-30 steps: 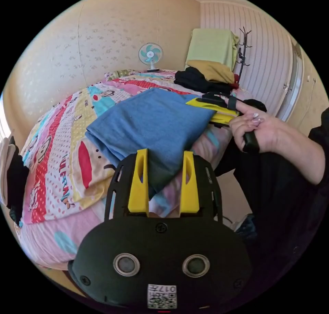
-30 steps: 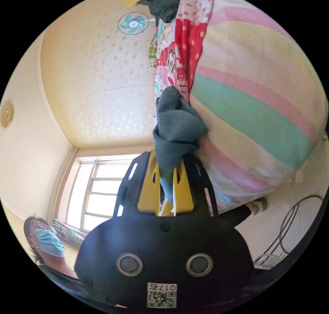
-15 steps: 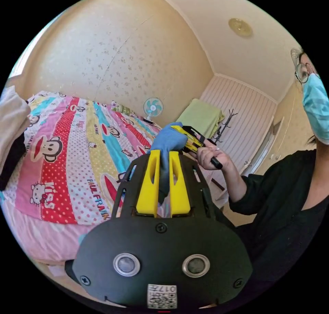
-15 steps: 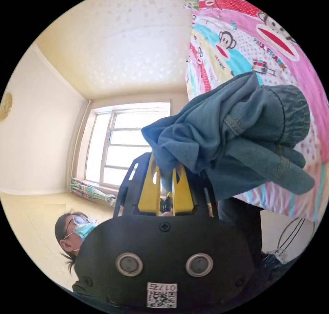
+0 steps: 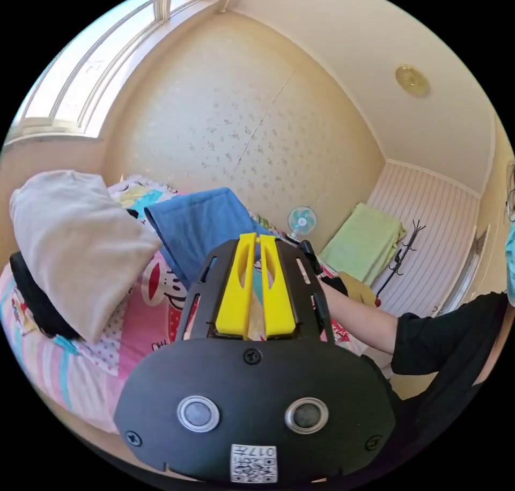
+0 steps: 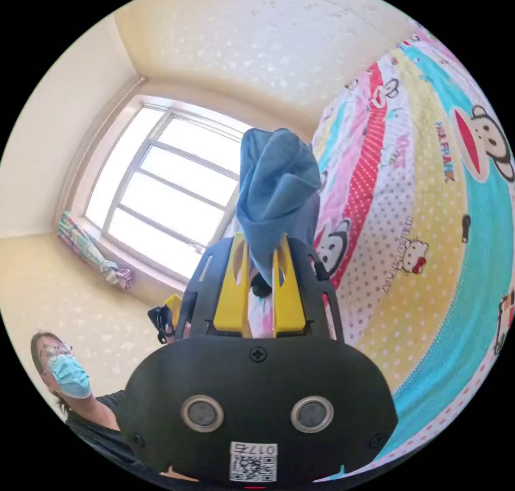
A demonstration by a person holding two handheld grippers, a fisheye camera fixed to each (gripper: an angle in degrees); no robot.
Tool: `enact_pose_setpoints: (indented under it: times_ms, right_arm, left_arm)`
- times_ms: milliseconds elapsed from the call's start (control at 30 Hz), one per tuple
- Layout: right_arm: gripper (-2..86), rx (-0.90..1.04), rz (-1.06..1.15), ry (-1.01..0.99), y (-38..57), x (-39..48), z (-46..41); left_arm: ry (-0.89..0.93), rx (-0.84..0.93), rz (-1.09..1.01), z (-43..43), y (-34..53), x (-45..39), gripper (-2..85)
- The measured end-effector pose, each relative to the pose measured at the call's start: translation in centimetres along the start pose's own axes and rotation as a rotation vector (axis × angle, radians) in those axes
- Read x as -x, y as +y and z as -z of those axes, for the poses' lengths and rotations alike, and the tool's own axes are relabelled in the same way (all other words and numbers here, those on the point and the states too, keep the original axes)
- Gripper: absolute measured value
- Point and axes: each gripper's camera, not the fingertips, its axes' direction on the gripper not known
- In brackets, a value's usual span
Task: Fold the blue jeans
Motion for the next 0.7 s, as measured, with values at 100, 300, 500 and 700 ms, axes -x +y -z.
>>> enact_pose_setpoints:
  times_ms: [100, 300, 500, 700]
  right_arm:
    - [3.7, 0.097, -0.016, 0.146, 6.2, -5.6, -0.2]
    - [1.7, 0.154, 0.103, 0.366, 14.1, 0.7, 6.0]
    - [5.2, 0.172, 0.262, 1.218, 21.7, 7.1, 9.7]
    - [7.1, -0.092, 0.239, 1.021, 25.3, 6.9, 12.9]
  left_arm:
    - [0.081, 0.178, 0.216, -4.3, 8.5, 4.5, 4.4]
    - [0.131, 0.481, 0.375, -11.9, 20.7, 4.2, 5.1]
    - [0.003, 0.53, -0.066, -18.4, 13.5, -5.5, 5.2]
    - [-0.229, 0.76, -0.248, -31.8, 17.7, -6.9, 5.1]
